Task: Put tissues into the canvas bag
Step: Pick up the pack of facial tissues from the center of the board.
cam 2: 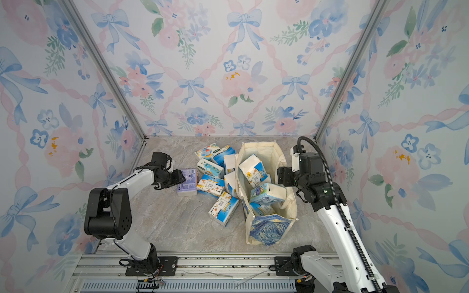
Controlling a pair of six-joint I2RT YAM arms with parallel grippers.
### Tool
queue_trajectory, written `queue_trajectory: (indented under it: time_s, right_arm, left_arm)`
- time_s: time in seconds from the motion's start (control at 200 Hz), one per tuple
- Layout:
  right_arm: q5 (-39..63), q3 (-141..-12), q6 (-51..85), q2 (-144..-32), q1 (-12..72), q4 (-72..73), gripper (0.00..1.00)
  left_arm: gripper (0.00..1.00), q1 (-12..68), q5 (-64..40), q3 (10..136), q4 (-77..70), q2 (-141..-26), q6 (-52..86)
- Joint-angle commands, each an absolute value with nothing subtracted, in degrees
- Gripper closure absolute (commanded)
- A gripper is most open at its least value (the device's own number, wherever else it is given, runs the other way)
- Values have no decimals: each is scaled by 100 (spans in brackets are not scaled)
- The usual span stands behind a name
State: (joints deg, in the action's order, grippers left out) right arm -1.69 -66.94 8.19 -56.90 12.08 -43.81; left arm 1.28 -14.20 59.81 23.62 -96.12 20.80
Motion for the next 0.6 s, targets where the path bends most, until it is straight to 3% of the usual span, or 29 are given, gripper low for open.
queue_trajectory:
  time_s: [0.0, 0.13, 0.31, 0.595]
  right_arm:
    - [-147, -6759, 857, -5728, 1257, -4311, 18]
    - [-132, -6786, 857, -5769, 1266, -4298, 18]
    - [-141, -6811, 860, -5791, 1282, -4292, 18]
    - [-154, -6820, 878, -5844, 1327, -4236, 19]
  left_arm:
    - [44, 70, -1778, 5885, 2164, -9770, 1995]
    - [54, 44, -1911, 5910, 2126, -9935, 1978]
    - [82, 33, -1925, 5872, 2121, -9963, 1960]
    - [92, 30, -2024, 5831, 2178, -9680, 1960]
